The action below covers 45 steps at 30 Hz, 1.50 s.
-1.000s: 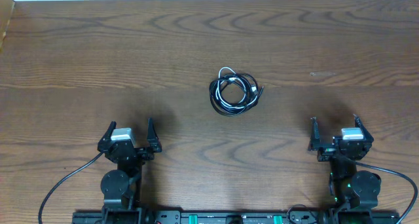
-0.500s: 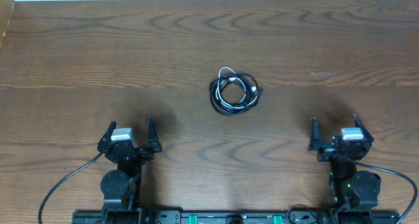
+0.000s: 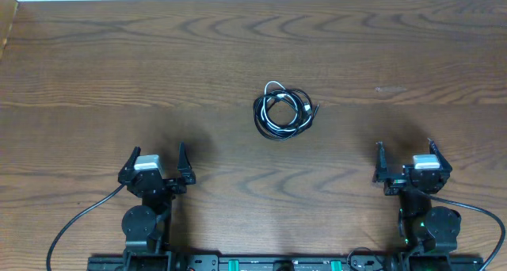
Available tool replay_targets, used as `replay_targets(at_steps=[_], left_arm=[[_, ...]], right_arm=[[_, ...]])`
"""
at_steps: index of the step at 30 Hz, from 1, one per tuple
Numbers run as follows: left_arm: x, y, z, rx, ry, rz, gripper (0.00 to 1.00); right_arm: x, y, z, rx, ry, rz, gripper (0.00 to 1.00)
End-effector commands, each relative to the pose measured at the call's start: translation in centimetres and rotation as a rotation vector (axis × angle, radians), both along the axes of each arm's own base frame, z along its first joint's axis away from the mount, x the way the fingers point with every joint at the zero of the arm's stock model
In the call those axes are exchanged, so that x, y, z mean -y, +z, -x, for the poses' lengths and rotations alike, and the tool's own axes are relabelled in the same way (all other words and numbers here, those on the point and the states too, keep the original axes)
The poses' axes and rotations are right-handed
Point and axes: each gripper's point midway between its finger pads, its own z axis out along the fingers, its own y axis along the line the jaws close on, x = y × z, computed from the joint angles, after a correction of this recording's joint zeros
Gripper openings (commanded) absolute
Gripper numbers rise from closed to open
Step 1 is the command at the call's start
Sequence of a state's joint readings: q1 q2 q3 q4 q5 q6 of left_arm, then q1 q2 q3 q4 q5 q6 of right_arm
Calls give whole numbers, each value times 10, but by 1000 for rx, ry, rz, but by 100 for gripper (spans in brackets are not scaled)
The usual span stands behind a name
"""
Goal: Untangle cables
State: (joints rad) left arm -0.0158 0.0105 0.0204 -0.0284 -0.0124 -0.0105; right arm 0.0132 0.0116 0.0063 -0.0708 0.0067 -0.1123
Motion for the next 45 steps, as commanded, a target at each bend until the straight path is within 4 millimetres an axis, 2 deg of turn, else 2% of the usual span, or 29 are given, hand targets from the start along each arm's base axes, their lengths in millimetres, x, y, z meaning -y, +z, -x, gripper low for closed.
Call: replay_targets(at_steps=[1, 9, 13, 23, 29, 33, 40, 45], left_arm=[[-3, -17, 1, -53, 17, -7, 98], [-3, -16, 1, -51, 18, -3, 98], [-3, -4, 2, -27, 18, -3, 98], [-7, 65, 12, 111, 37, -2, 98], [-7, 99, 15, 146, 37, -1, 98], [-7, 134, 18, 184, 37, -9, 98], [-7, 187, 15, 186, 38, -154, 98], [-25, 225, -1, 191, 146, -331, 98]], right_arm=[[0, -1, 0, 0, -1, -15, 99], [1, -1, 0, 0, -2, -15, 99], [-1, 0, 0, 0, 7, -16, 99], [-1, 0, 0, 0, 7, -15, 99], [-1, 0, 0, 0, 6, -15, 99], [-1, 0, 0, 0, 6, -15, 99], [-1, 0, 0, 0, 6, -15, 99], [-1, 0, 0, 0, 7, -15, 99]])
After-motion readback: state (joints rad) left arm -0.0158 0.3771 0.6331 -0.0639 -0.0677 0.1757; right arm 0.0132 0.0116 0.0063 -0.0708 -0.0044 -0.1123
